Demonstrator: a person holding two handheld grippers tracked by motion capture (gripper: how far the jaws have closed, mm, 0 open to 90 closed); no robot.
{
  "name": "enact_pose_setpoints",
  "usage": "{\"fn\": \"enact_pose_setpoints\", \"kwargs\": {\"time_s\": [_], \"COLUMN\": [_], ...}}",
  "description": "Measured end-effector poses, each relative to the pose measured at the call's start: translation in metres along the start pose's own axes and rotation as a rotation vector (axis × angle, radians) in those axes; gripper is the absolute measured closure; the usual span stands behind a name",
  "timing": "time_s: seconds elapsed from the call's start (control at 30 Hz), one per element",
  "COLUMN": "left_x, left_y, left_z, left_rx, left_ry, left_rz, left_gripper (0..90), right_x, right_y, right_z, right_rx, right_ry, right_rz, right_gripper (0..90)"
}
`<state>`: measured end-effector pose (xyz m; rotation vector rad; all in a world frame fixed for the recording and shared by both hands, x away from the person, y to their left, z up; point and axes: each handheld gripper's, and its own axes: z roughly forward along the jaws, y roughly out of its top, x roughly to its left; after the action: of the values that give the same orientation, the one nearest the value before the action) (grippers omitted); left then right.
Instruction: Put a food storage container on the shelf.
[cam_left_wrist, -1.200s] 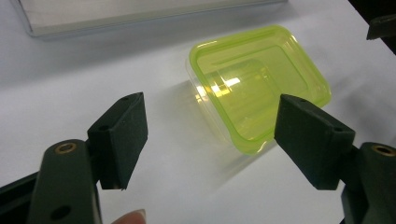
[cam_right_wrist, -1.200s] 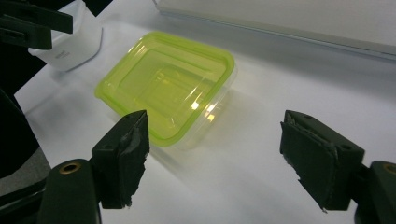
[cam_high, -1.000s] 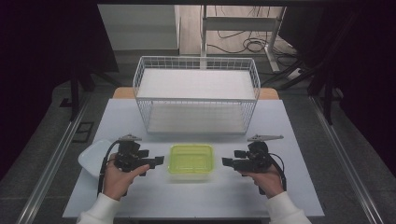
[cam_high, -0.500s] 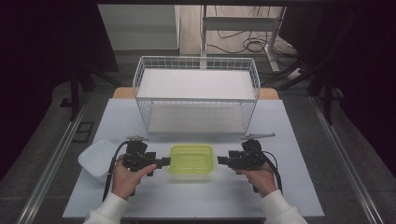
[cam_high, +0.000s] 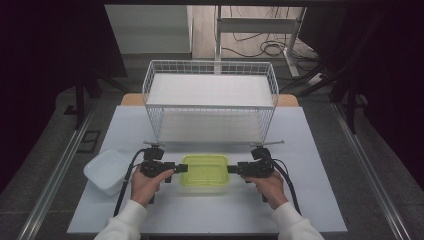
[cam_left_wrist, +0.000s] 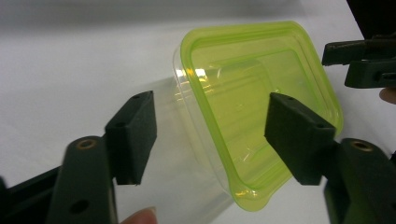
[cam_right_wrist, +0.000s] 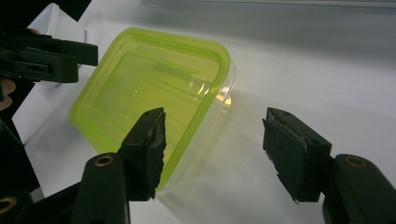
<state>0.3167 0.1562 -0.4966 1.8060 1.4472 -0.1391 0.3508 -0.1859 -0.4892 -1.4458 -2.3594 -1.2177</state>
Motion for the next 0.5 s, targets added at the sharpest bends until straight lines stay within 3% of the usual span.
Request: {"fn": "enact_pose_setpoints", "kwargs": {"time_s": [0.1, 0.13, 0.4, 0.5], "left_x": [0.002, 0.004, 0.01, 0.009], "left_y": [-0.001, -0.001, -0.004, -0.004], "left_z": [0.001, 0.002, 0.01, 0.014], "left_rx": [0.007, 0.006, 0.037, 0.054], "left_ry": [-0.005, -0.035, -0.043, -0.069], "left_rz": [-0.012, -0.045, -0.058, -0.059], "left_gripper": [40.0, 41.5, 48.9, 54.3], "right_x": [0.0, -0.001, -0.007, -0.008], "right_y": [0.0, -0.001, -0.003, -0.004], "right_z": [0.002, 0.005, 0.017, 0.02], "right_rx": [0.001, 0.002, 0.012, 0.017], "right_ry": [0.005, 0.016, 0.064, 0.089], "right_rz": [0.006, 0.02, 0.077, 0.102], "right_gripper": [41.1, 43.0, 50.1, 56.3]}}
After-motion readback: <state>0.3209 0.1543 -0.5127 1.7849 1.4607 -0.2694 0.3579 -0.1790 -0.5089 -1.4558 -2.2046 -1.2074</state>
